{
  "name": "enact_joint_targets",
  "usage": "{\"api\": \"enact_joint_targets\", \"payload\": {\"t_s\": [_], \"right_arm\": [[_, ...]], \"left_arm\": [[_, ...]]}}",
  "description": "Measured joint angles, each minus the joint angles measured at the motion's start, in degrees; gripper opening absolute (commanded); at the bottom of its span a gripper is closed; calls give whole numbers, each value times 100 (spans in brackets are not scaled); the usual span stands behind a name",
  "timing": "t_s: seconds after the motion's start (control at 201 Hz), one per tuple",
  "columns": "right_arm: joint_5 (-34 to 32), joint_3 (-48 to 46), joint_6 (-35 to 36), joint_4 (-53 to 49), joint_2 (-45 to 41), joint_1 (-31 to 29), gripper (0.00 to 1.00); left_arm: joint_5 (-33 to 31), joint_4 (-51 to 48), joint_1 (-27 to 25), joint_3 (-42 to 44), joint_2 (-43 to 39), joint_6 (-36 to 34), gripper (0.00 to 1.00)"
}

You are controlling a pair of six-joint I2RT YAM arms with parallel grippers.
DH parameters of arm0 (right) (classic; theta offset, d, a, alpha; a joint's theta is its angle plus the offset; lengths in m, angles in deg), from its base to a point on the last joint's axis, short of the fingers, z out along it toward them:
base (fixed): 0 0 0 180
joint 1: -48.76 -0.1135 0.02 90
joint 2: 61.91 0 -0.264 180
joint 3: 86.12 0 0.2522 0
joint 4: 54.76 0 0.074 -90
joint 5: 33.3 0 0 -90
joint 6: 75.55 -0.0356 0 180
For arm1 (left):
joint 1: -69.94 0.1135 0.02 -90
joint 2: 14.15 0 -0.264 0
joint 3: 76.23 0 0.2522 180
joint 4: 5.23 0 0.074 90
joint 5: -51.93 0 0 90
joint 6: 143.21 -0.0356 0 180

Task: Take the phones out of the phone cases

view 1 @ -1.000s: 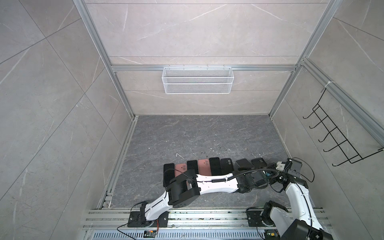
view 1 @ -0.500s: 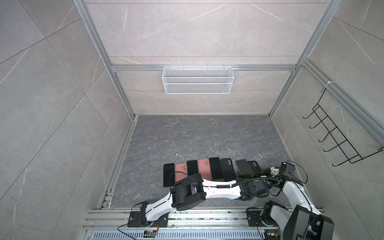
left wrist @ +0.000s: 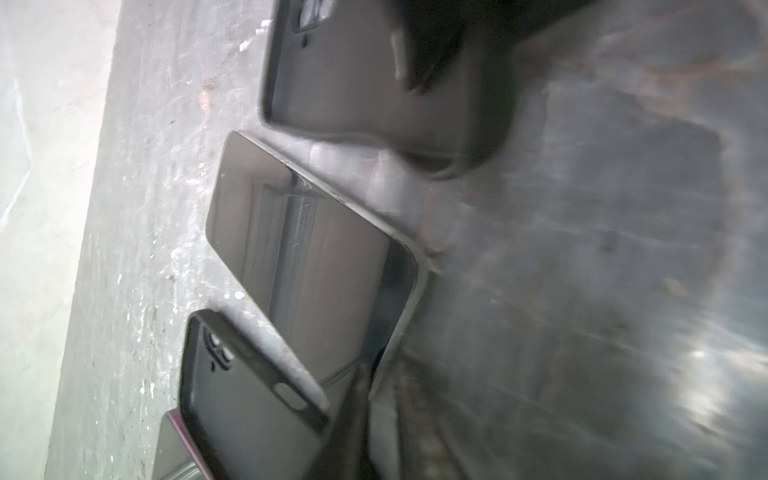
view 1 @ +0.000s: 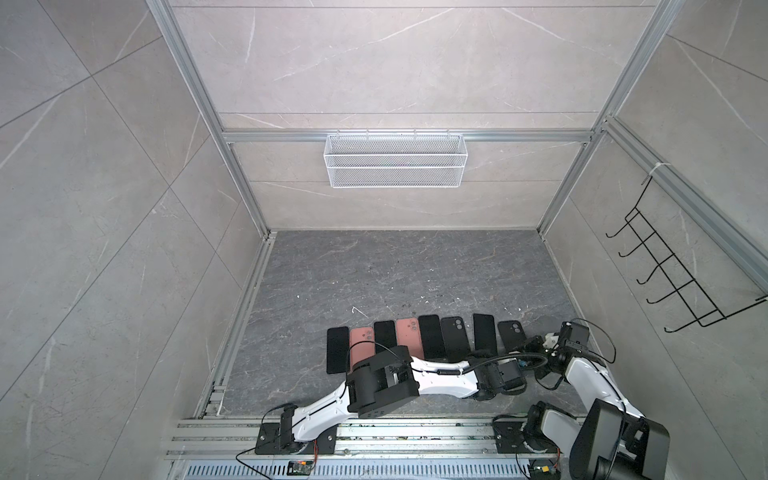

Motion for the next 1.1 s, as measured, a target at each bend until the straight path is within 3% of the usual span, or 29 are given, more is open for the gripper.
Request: {"api": "enact_joint_targets", "payload": {"t_s": [0.11,0.134,0.254,0.418,0.463,0.528,0.548,0.578,0.603,0.657,0.747,0.867,0.966,1.096], "right_arm": [[90,101,87,201,365,0,6],[116,98,103,264,481,0,6],[299,-2,101,660,857,9,11],[590,-46,79,1043,949,9,35],[673,-50,81,1119,955,11,43],[774,-46,63,1198,942,9,51],[787,-39,31,1182,916,9,60],[787,-33,-4,1152,868,2,65],[785,-22,42,1143,804,0,84],[734,9,2,973,553,-13,92],[393,42,-15,444,-17,-9,99],[50,149,-24,-487,-999,-7,100],[-221,476,20,-1143,-1687,-7,100],[-407,748,173,-986,-1945,-129,100]], "left_arm": [[15,146,72,103,-101,74,55],[22,188,83,107,-111,111,64],[107,262,127,240,-269,190,75],[310,251,98,807,-824,352,87],[339,269,94,1019,-1091,417,99],[341,358,87,1338,-1537,518,100],[328,398,90,1460,-1725,553,100],[293,442,90,1628,-1971,612,100],[260,485,90,1794,-2212,662,100],[125,621,96,2188,-2752,782,100],[-146,820,157,2852,-3698,1021,100],[-424,925,516,3571,-4743,1381,100],[-610,960,1097,4148,-5499,1615,100],[-809,1102,2197,5093,-6542,1725,100]]}}
